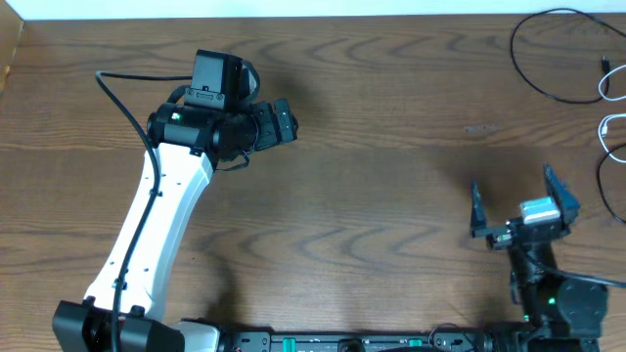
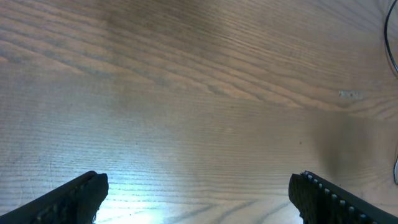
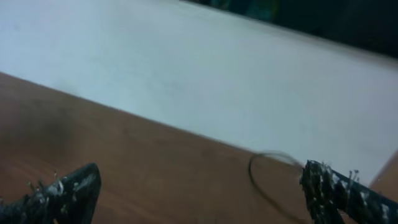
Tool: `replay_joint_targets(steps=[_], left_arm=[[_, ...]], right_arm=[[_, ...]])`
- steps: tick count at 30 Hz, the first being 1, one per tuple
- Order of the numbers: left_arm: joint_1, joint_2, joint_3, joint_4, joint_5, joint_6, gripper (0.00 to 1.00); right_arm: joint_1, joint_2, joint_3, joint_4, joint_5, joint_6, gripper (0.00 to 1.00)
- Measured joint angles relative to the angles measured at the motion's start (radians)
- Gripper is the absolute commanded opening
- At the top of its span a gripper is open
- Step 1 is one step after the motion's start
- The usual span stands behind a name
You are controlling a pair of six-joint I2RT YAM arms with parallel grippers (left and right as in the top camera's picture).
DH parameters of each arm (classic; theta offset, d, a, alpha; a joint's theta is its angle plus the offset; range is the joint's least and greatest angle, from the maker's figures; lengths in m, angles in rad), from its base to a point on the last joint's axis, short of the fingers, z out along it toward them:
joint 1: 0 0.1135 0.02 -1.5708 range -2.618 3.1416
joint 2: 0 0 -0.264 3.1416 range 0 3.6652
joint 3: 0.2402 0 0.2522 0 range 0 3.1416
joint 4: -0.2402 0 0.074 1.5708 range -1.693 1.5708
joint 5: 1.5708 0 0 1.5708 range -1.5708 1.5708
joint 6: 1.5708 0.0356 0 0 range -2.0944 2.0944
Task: Untangle cables
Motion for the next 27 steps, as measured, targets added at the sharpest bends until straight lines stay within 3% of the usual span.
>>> replay_joint_targets(steps=[9, 27], left_arm=[[0.000, 0.000, 0.000, 0.000, 0.000, 0.000, 0.98], [0.000, 0.000, 0.000, 0.000, 0.000, 0.000, 0.98]], right_arm=[[0.000, -0.153, -0.249, 0.002, 0.043, 0.143, 0.99], [0.000, -0.155, -0.258, -0.030, 0.048, 0.198, 0.99]])
